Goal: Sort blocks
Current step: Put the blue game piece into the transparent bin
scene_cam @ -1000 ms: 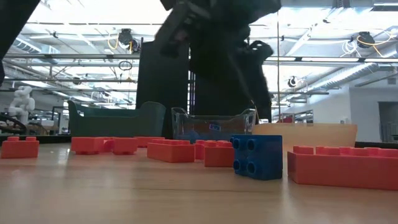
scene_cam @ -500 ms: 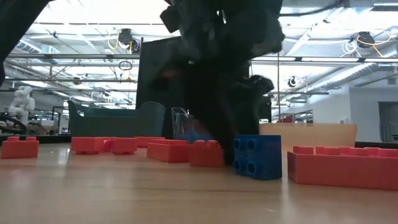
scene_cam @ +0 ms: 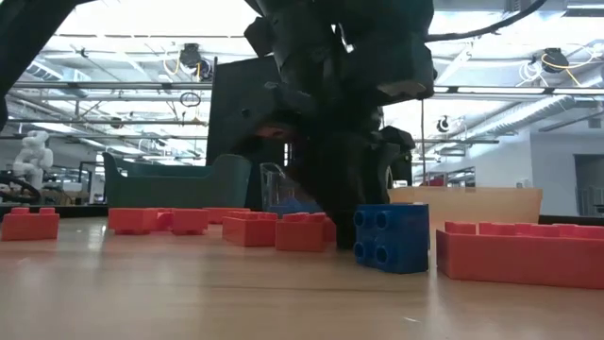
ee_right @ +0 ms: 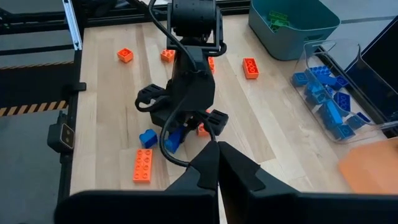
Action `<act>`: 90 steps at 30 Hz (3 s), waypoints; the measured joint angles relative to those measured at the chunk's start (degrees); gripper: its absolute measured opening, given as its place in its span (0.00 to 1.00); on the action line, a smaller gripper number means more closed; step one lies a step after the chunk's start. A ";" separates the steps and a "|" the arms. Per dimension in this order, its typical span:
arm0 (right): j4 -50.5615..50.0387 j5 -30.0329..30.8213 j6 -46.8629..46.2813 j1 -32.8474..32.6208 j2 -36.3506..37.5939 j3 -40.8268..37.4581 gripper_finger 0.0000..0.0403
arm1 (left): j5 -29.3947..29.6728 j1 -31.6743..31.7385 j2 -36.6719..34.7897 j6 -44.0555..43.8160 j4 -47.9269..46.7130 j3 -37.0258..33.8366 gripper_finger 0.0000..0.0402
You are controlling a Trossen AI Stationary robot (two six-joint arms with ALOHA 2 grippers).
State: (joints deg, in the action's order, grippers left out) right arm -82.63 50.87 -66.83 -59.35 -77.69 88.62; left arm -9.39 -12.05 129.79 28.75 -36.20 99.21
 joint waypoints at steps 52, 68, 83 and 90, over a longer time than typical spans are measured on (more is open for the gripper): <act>-5.23 -0.02 0.44 0.00 -0.02 -0.02 0.00 | 18.17 34.67 -0.43 -42.01 0.16 16.83 0.23; -5.77 0.00 0.42 0.00 -0.02 -0.01 0.00 | 9.86 34.97 -0.48 -36.97 -0.03 15.88 0.53; -6.45 0.26 0.44 0.00 -0.02 -0.02 0.00 | -11.86 14.12 -8.85 -13.69 -21.95 18.43 0.55; -5.93 0.26 -0.02 0.00 -0.02 -0.02 0.00 | -8.69 0.79 -8.20 0.59 -20.33 18.43 0.55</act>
State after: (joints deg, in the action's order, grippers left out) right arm -88.56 51.13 -66.85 -59.35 -77.71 88.60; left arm -18.08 -11.26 121.59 29.34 -56.52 117.64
